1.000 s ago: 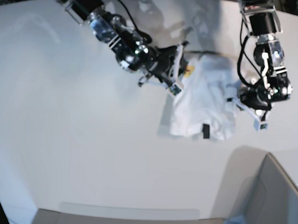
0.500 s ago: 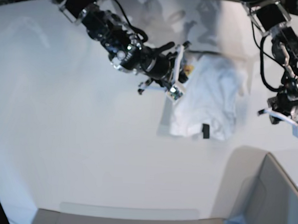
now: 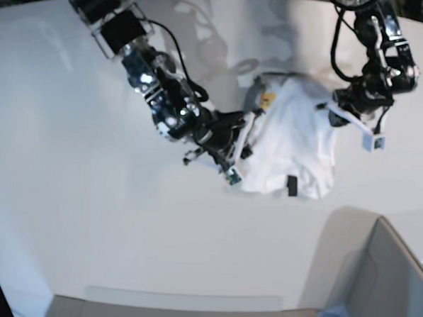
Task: Layout the t-shirt on the table in an organized manner, then fold the t-shirt properly
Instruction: 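Press and smooth the folded shirt flat with both grippers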
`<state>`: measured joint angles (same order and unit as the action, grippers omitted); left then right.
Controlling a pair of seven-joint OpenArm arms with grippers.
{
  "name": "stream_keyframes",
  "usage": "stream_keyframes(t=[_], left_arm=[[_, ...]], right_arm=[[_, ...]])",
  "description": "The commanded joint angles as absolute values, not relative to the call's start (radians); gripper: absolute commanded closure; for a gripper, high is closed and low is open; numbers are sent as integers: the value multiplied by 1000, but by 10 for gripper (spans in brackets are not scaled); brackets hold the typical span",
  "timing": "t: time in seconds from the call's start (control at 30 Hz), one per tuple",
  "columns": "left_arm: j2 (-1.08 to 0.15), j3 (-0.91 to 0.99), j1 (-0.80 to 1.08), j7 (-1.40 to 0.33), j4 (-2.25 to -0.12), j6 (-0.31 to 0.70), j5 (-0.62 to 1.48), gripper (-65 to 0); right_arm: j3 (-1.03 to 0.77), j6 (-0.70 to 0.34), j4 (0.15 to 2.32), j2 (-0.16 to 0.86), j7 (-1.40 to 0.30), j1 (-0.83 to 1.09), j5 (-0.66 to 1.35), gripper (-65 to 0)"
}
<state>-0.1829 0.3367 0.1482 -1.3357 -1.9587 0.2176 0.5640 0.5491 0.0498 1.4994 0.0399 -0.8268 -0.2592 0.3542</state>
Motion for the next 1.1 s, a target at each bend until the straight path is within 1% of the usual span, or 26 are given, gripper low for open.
stream_keyframes(t=[0.0, 0.17, 0.33, 0.47, 0.57, 0.73, 0.97, 1.07], left_arm=[[-196, 318, 136, -1326, -1975, 217, 575, -27], [-196, 302, 136, -1326, -1968, 213, 573, -22], [-199, 303, 133, -1322, -1891, 211, 572, -21], [-213, 303, 153, -1250, -1805, 209, 572, -21], [-231, 303, 180, -1202, -1756, 209, 572, -21], [-239, 303, 182, -1193, -1753, 209, 572, -21], [-254, 305, 174, -1196, -1753, 209, 573, -21], [-269, 305, 177, -1196, -1753, 209, 573, -21]], right_arm=[[565, 45, 1484, 24, -794, -298, 358, 0], [645, 45, 1376, -8, -725, -325, 352, 0], [657, 45, 1225, -38, -647, -358, 352, 0], [654, 45, 1147, -41, -633, -384, 352, 0], [654, 45, 1138, -22, -633, -389, 351, 0], [653, 47, 1179, -2, -633, -384, 351, 0], [653, 47, 1440, -2, -651, -312, 354, 0], [661, 47, 1494, -7, -710, -297, 357, 0]])
